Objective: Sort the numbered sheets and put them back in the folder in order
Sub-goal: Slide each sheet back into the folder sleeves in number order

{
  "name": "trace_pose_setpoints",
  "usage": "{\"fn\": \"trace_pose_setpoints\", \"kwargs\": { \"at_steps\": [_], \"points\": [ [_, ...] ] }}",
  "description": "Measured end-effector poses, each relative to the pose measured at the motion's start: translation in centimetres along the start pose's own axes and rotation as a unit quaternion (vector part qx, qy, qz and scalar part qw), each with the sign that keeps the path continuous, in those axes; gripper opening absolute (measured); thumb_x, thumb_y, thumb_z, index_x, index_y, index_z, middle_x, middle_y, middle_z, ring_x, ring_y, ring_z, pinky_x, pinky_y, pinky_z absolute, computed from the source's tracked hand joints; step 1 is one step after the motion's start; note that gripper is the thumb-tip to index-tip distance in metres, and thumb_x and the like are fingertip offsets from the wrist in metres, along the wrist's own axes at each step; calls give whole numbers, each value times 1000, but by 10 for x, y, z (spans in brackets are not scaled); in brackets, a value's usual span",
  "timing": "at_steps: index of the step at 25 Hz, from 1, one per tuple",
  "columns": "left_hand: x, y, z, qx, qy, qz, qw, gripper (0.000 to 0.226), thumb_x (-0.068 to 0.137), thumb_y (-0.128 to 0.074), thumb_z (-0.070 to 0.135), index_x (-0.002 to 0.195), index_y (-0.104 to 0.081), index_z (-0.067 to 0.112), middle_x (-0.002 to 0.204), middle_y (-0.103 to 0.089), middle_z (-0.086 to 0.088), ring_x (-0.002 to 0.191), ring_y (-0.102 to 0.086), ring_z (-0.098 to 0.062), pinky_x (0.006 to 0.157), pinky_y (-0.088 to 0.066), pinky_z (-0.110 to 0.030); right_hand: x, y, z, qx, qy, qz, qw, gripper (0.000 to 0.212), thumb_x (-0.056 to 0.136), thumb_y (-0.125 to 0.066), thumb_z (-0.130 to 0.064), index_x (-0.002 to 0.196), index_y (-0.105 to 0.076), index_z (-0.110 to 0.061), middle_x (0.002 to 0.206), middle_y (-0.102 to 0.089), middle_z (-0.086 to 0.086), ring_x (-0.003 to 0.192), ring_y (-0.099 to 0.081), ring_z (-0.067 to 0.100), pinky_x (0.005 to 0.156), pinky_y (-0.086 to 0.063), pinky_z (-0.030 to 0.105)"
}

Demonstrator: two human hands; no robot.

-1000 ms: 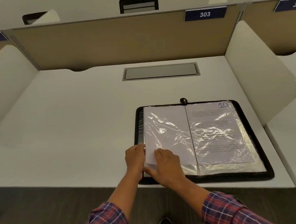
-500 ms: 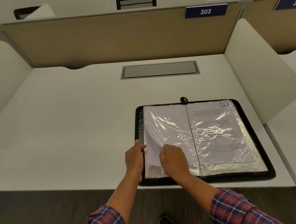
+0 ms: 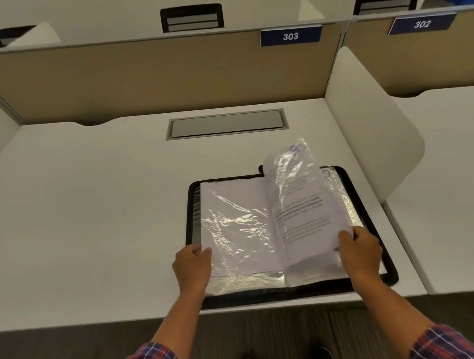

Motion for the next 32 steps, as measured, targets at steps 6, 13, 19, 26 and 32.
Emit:
{"fn": "trace_pose_setpoints", "kwargs": {
  "at_steps": [6, 13, 19, 26, 32],
  "points": [
    [-6, -5, 16, 17, 13, 32, 999, 16, 96, -72, 15, 110, -75, 9, 108, -73, -8, 94, -64, -21, 87, -52, -36, 23, 26, 51, -117, -44, 13, 992, 15, 99, -58, -22, 105, -66, -11, 102, -67, 11, 90, -62, 30, 88, -53, 50],
    [-43, -20, 66, -54, -46, 64, 995, 16, 95, -69, 10, 87, -65, 23, 86, -67, 3, 83, -64, -15, 75, -54, -32, 26, 41, 48, -198, 47, 8, 979, 41, 95, -68, -33, 132, -60, -16, 138, -54, 12, 122, -53, 36, 102, -41, 55],
    [-85, -54, 116, -78, -108, 49, 990, 13, 87, -77, 6, 95, -73, 17, 85, -70, 4, 79, -67, -9, 69, -56, -24, 11, 47, 11, -73, 138, -88, 984, 46, 100, -66, -40, 142, -56, -24, 142, -55, -4, 125, -56, 16, 112, -40, 48],
    [-138, -152, 159, -203, -103, -87, 970, 33, 81, -86, 8, 107, -73, 23, 97, -78, 7, 91, -75, -7, 83, -62, -29, 10, 58, -17, 166, 32, -270, 948, 33, 104, -52, -55, 130, -59, -37, 125, -70, -8, 107, -72, 13, 89, -60, 34],
    [-162, -230, 150, -197, -41, -177, 963, 41, 89, -78, 9, 126, -66, 24, 109, -77, 3, 99, -75, -15, 89, -64, -38, 26, 70, -9, 220, -1, -303, 927, 32, 109, -45, -46, 123, -72, -35, 117, -76, -5, 106, -74, 15, 87, -64, 38]
  ]
}}
Point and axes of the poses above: each hand's wrist, its own x-axis towards the middle knuckle, its own y-axis out of the back of the hand, z = x × y, the point moved 4 cm from there along x, towards the middle knuckle
